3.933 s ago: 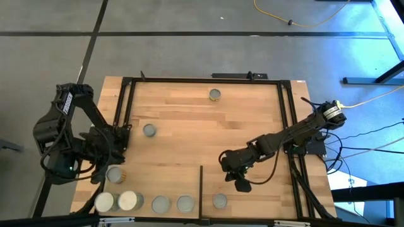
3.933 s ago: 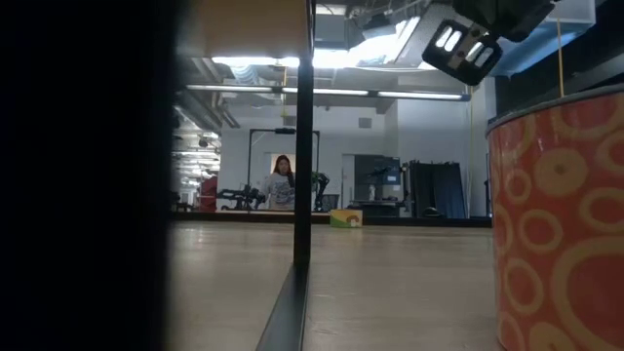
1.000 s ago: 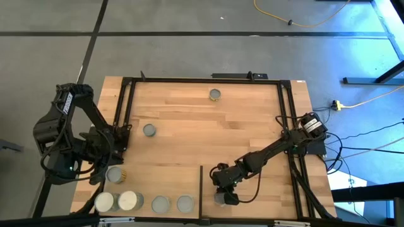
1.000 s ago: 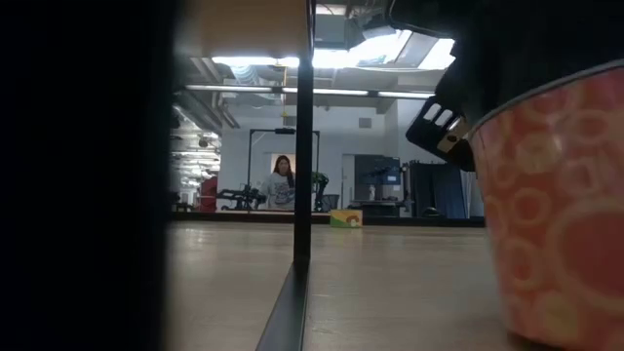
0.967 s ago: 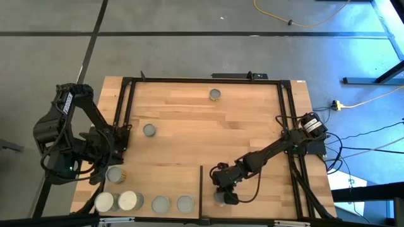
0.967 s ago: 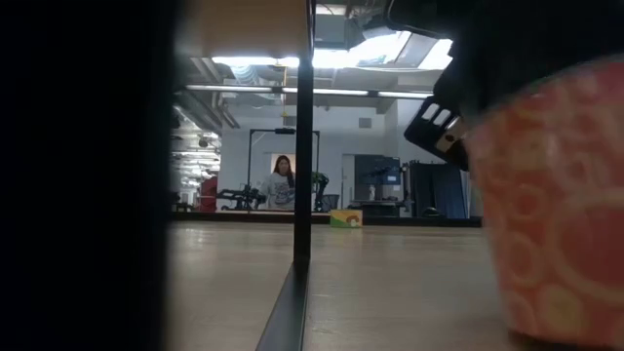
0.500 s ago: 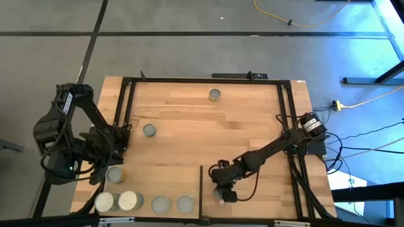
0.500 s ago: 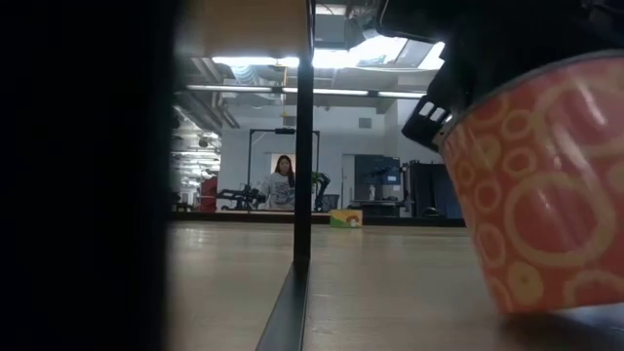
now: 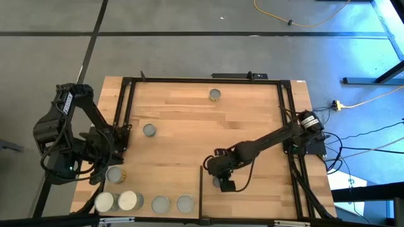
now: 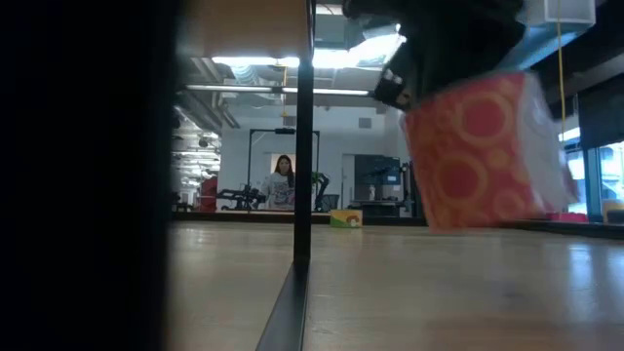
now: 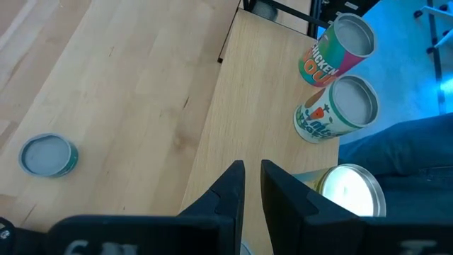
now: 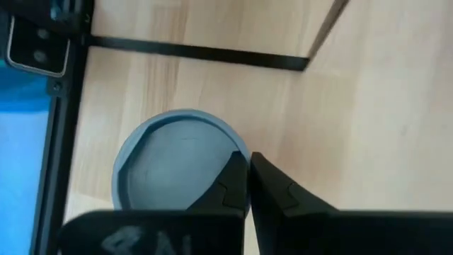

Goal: Pick and place cans onto a shelf
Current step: Put the orange can on the shelf

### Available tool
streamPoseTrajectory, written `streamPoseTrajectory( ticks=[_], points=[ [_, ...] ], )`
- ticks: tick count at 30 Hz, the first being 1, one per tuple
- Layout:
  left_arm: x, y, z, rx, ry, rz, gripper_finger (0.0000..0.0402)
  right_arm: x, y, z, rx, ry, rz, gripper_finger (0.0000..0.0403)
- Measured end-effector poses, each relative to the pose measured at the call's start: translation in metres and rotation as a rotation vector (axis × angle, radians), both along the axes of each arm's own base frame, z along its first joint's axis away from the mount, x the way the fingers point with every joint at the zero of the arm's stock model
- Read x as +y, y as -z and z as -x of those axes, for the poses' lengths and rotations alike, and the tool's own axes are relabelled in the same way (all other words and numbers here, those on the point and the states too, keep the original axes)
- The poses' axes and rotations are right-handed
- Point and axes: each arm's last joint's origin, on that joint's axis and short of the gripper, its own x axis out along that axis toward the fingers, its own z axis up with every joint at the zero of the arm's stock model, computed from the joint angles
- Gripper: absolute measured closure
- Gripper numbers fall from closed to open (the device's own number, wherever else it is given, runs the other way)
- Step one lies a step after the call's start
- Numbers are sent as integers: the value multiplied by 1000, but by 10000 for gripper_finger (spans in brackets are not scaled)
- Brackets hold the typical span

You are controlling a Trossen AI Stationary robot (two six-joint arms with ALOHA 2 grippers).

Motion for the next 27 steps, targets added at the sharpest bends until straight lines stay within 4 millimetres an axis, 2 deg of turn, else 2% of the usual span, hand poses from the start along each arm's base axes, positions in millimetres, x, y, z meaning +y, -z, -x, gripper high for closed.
streamPoseTrajectory(
  ticks=[17, 23, 27],
  points=[
    [0, 0, 0, -8, 51, -46, 360, -44, -67, -6, 126, -82, 119, 397],
    [0, 0, 0, -11, 54, -51, 360, -61, -104, -7, 99, -84, 163, 397],
    [0, 0, 0, -28, 49, -59, 360, -74, -135, -6, 51, -64, 193, 397]
  ],
)
